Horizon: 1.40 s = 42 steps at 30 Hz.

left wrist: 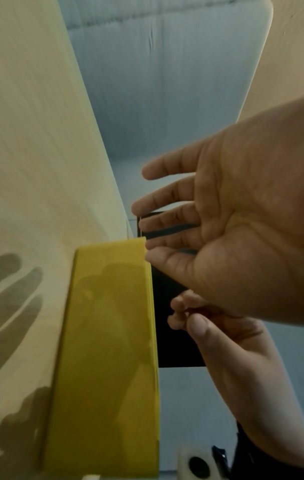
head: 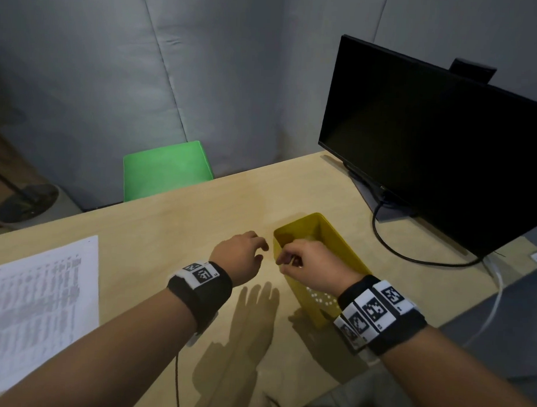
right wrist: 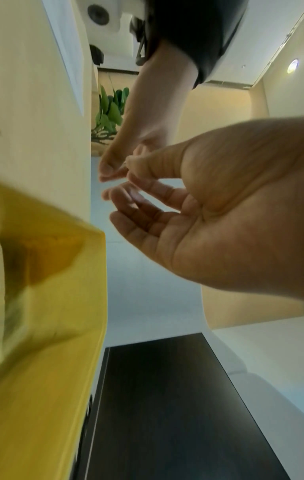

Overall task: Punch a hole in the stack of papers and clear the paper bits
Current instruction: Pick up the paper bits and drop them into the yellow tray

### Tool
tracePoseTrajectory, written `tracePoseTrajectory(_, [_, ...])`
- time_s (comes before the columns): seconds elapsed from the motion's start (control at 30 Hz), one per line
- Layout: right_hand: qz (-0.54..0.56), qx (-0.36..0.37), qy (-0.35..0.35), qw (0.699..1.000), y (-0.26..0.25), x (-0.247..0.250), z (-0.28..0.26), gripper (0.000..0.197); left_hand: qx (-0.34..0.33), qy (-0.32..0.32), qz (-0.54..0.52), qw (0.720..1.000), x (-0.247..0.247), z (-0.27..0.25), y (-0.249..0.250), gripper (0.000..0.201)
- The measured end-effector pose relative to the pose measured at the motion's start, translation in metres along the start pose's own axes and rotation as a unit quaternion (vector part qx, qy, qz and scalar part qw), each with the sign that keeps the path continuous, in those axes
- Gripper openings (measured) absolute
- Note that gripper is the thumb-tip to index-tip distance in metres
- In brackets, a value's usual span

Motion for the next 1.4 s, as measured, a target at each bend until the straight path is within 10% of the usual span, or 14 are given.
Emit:
tracePoseTrajectory(0.27, [-0.103, -0.046, -0.112, 0.987, -0.001, -0.092, -0.005, 0.063, 0.116, -0.187, 0.096, 0.971, -0.065, -0.071, -0.103, 0.084])
tracePoseTrajectory(0.6, [-0.186, -0.112, -0.166, 0.962, 0.027, -0.152, -0.034, 0.111, 0.133, -0.200, 0.079, 0.968, -0.088, -0.115, -0.147, 0.098])
tracePoseTrajectory(1.4, [-0.249, -0.098, -0.114, 0.957, 0.018, -0.156, -0.025, 0.102, 0.149, -0.188, 0.070, 0.968, -0.085, -0.113, -0.145, 0.097])
Point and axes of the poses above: each hand's wrist, its own z-axis towards the middle knuckle, its own x-axis out of the back of the hand, y = z × x, the point moved 8 cm from there along z, towards the middle knuckle, and after that the axes turned 4 degrees about -z, right-handed, at the moved point
